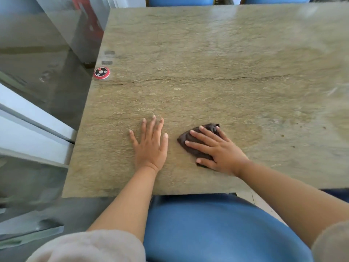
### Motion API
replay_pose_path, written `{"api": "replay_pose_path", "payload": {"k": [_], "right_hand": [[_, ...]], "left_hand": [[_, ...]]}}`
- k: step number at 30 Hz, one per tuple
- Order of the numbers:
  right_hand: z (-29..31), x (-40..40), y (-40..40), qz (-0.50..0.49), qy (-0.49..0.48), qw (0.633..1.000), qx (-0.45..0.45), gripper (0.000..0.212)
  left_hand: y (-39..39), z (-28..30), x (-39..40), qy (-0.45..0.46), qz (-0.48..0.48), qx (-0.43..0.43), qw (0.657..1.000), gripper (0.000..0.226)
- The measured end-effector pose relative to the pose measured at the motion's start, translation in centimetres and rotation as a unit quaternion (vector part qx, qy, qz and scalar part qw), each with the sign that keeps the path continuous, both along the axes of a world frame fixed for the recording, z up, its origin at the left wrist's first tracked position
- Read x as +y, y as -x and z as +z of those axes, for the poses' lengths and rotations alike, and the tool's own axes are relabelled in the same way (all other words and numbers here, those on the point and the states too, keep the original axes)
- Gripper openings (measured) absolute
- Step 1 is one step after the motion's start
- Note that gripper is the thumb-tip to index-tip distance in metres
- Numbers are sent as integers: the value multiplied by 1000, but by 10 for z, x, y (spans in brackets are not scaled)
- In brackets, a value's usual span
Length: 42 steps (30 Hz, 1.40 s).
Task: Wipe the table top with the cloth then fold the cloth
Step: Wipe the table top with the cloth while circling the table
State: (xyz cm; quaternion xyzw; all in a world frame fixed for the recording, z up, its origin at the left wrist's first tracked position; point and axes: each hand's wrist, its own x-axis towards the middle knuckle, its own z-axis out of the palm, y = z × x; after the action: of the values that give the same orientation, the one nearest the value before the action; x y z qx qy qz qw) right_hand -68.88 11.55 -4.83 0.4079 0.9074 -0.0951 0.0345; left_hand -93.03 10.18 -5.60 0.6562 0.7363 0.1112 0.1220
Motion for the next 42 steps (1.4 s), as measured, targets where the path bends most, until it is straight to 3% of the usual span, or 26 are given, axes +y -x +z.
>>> {"api": "replay_pose_path", "payload": {"k": [2, 4, 6, 9, 11, 13, 15, 17, 20, 22, 25, 28, 34, 38, 42], "right_hand": [[2, 10, -9, -204, 18, 978, 37, 57], [4, 10, 10, -317, 30, 947, 32, 59], [6, -8, 40, -261, 37, 965, 10, 62], [0, -49, 59, -14, 26, 999, 26, 65], [-2, -58, 43, 108, 35, 993, 3, 64], [2, -54, 13, 142, 50, 988, -24, 65], [6, -45, -22, 89, 38, 995, -35, 65], [7, -34, -57, -56, 43, 997, -30, 64], [12, -29, -76, -274, 73, 959, -13, 67], [9, -42, -66, -263, 57, 963, -8, 69], [-3, -62, -66, -90, 19, 996, 10, 61], [-3, -42, -84, -36, 25, 999, 22, 58], [-2, 31, -101, -210, 16, 977, 43, 58], [-5, 44, -123, -342, 13, 938, 58, 58], [-8, 0, -131, -340, 15, 935, 96, 69]], "left_hand": [[0, 1, 0, -2, -5, -9, 1000, 70], [1, 2, -1, 1, -10, -6, 1000, 70], [1, 3, 0, 9, -12, -2, 1000, 66], [5, 3, 5, 26, 8, -39, 999, 49], [4, 7, 9, 36, 28, -52, 998, 47], [-4, 13, 13, 50, 59, -55, 995, 45], [-20, 19, 17, 65, 77, -44, 994, 46], [-43, 20, 19, 68, 59, -47, 995, 46], [-82, 14, 20, 54, -36, -80, 995, 45], [-108, 11, 20, 45, -88, -88, 991, 44], [-139, 13, 31, 24, -127, -128, 983, 44], [-146, 8, 47, 2, -116, -183, 976, 57], [-151, -2, 48, -29, -120, -73, 990, 60], [-152, -1, 48, -29, -139, -29, 989, 57], [-154, -1, 47, -19, -142, 2, 990, 57]]}}
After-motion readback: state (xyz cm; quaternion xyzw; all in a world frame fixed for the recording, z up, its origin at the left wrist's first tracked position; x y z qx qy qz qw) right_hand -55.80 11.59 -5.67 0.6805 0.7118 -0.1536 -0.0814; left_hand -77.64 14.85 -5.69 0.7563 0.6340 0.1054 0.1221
